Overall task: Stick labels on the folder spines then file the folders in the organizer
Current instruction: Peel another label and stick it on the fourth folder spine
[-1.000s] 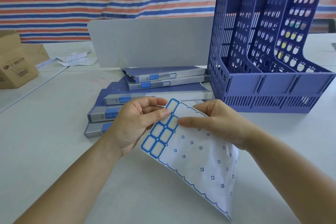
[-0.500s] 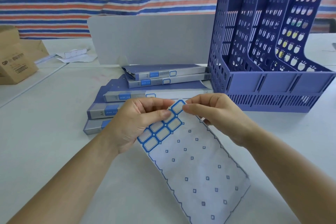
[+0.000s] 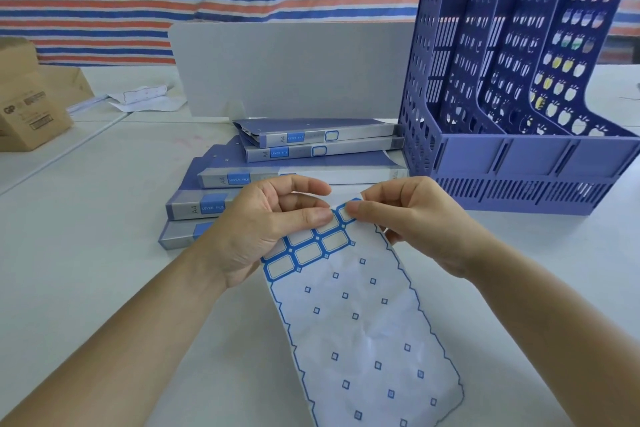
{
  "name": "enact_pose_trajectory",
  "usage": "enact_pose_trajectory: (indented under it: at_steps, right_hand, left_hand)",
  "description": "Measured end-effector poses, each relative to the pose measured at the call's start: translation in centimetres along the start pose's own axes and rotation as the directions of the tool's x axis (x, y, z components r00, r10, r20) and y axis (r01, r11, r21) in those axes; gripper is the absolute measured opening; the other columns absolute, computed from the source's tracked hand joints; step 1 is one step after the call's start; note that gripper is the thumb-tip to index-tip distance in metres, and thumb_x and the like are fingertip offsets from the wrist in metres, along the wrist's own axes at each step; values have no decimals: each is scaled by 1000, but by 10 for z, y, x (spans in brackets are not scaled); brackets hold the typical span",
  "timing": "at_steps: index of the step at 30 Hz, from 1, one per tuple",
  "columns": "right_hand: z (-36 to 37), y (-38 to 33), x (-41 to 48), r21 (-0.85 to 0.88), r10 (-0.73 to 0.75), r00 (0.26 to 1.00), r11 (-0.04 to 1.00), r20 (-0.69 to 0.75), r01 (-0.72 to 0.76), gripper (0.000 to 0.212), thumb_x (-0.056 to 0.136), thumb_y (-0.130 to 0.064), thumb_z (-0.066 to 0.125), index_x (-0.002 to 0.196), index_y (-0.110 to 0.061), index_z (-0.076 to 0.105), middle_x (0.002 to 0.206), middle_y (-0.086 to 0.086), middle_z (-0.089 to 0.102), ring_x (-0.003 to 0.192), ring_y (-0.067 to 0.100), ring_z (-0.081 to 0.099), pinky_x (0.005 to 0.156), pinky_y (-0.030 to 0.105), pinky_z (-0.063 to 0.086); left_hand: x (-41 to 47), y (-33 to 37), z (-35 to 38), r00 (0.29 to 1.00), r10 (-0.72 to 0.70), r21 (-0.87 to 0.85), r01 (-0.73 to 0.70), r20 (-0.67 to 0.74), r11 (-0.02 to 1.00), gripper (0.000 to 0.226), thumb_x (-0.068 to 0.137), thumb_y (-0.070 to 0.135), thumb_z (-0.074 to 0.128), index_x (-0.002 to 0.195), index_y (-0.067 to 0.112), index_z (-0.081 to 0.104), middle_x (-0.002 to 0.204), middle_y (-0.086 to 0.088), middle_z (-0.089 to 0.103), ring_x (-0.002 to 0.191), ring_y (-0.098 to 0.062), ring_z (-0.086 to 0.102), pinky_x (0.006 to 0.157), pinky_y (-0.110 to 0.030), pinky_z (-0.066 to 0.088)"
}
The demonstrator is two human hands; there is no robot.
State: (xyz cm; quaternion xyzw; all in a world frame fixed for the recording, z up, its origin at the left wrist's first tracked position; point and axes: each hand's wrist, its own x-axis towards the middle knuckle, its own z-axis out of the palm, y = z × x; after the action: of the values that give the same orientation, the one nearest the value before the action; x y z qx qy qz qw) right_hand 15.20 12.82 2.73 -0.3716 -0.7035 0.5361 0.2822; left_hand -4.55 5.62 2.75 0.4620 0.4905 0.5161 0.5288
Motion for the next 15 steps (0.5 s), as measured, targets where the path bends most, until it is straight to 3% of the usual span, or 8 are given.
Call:
enact_pose_trajectory:
  at_steps: [6,8,12,15]
  right_hand:
    - [2,4,1,-19,-96,995,995,11,96,9,88,-25,72,83,-18,74,66,-9,67,58,10,53,54,19,44]
    - [4,7,1,-44,-149,989,988,-16,148,12,88,-29,72,85,-18,74,68,-6,64,60,15,48,57,27,40]
    - [9,9,2,-57,-257,966,965,-28,255,25,84,-46,70,91,-23,74,85,21,67,66,29,47,61,47,40]
    - [10,9,1,-57,-303,953,952,-19,302,22,84,-44,68,92,-24,74,93,17,70,72,32,58,72,55,50]
  left_hand:
    - [1,-1,2,1000,-3,-79,2,-6,997,31,71,7,72,102,12,69,88,-8,73,81,-24,72,71,-30,61]
    - [1,-1,2,1000,-14,-105,13,-11,994,32,71,8,71,102,13,68,90,-10,74,81,-25,72,70,-31,61]
    - [0,0,1,998,-59,-151,57,-6,987,36,70,8,72,106,14,66,99,-19,74,84,-31,72,69,-35,61]
    - [1,0,1,996,-88,-160,88,4,983,37,71,9,72,107,15,65,102,-21,73,84,-32,72,71,-37,62]
